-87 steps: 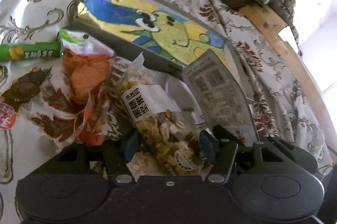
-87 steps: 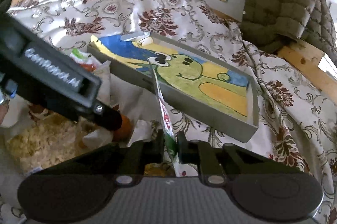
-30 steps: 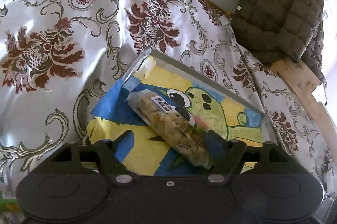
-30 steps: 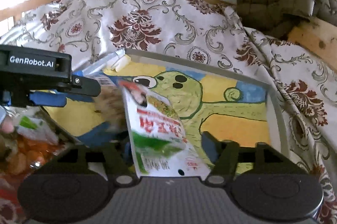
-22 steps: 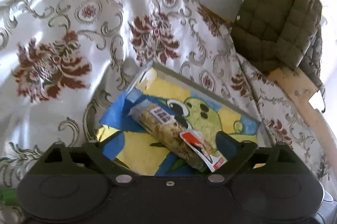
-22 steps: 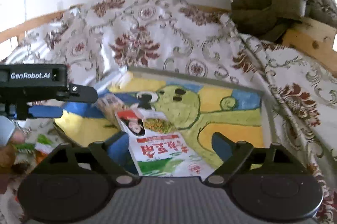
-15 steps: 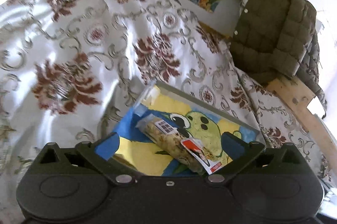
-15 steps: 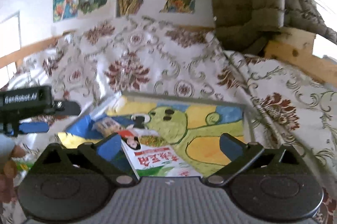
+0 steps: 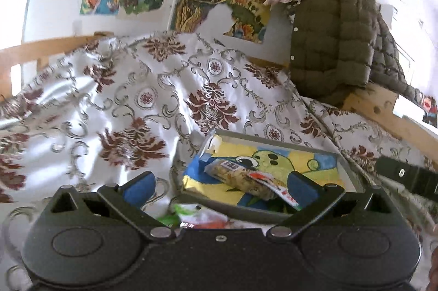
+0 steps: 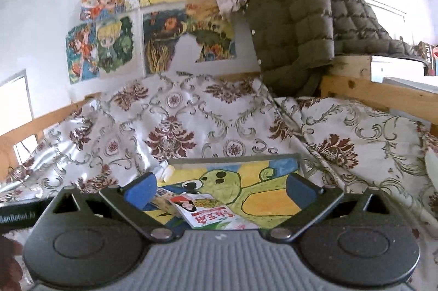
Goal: Organize snacks
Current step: 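Withdraw both open tools from the tray back over the snack pile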
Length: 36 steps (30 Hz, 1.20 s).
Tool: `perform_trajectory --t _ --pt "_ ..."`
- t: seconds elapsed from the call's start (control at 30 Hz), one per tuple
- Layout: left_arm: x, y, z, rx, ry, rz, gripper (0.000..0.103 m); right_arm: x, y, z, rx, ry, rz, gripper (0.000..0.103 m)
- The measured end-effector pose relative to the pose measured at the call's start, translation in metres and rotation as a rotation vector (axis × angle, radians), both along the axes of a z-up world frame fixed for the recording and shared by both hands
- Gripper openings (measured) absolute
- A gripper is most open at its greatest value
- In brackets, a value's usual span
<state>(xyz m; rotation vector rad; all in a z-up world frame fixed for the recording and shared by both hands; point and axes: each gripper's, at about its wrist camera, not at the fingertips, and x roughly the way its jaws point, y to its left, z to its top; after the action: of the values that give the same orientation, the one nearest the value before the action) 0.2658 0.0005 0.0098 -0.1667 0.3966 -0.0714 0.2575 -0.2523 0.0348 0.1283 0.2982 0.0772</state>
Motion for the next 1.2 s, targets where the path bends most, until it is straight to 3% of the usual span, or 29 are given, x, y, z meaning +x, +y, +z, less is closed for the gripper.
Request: perform_trajectory --t 0.73,1.2 --pt "-0.127 0.008 -0.002 0.107 0.008 0.008 0.102 -0.130 0.000 -0.012 -0.026 0.064 -0.032 0.103" --pt "-0.179 0.011 -0.006 0.073 0.060 0.044 0.102 -0.188 0.006 -0.013 -0.089 0.102 -0.096 0.103"
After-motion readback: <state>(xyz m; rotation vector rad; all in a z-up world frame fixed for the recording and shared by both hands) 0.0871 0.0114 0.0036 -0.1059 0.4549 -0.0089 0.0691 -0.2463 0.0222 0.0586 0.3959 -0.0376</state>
